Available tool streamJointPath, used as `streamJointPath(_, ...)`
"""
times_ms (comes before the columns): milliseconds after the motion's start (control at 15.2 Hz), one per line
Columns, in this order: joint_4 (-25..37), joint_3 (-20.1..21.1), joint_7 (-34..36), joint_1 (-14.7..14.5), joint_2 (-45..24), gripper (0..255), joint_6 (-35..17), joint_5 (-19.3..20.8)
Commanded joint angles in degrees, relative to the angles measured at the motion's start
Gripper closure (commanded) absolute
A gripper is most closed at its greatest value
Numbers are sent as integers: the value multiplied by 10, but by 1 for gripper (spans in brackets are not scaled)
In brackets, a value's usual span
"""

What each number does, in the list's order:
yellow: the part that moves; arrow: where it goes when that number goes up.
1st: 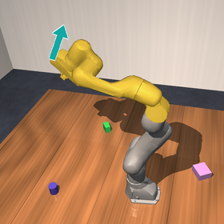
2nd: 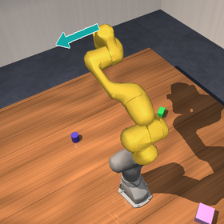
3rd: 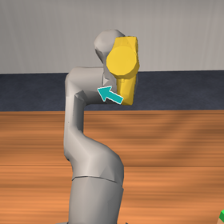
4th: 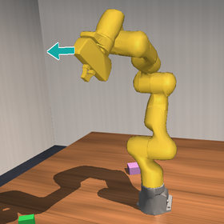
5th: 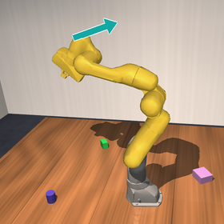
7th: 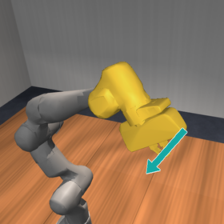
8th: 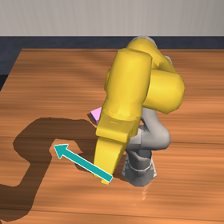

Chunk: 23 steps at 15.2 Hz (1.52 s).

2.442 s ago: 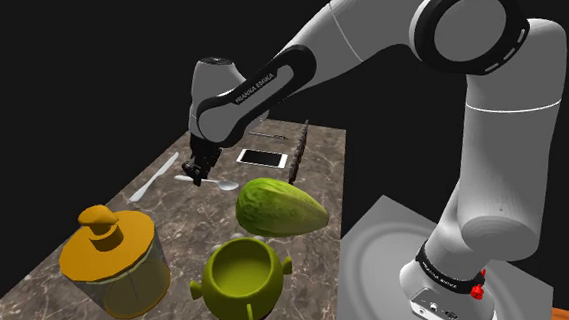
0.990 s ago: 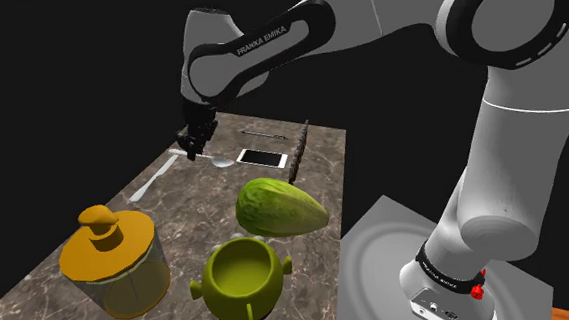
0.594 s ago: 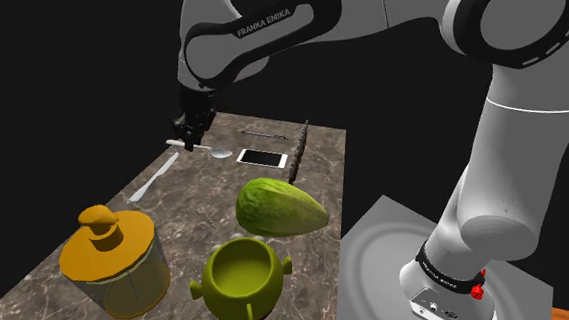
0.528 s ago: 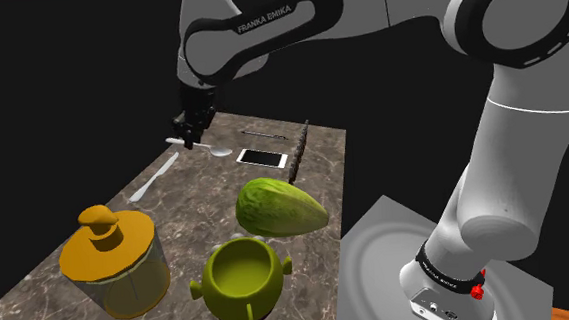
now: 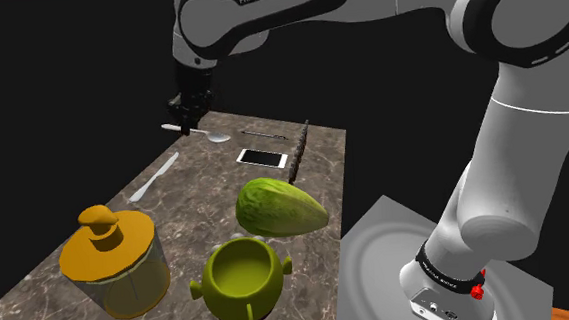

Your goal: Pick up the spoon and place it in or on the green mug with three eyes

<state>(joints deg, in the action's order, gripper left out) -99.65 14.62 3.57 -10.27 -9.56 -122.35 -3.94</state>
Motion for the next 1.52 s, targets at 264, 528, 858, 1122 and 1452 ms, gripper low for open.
streamJointPath(264,-97,18,33,-18,85,255,-19,-14)
streamJointPath(528,-165,36,62,-35,147,255,-29,-28)
streamJointPath(858,-234,62,104,-60,218,255,-34,-46)
streamJointPath(1122,-276,85,140,-83,269,255,-31,-62)
streamJointPath(1452,-315,119,192,-113,326,255,-22,-83)
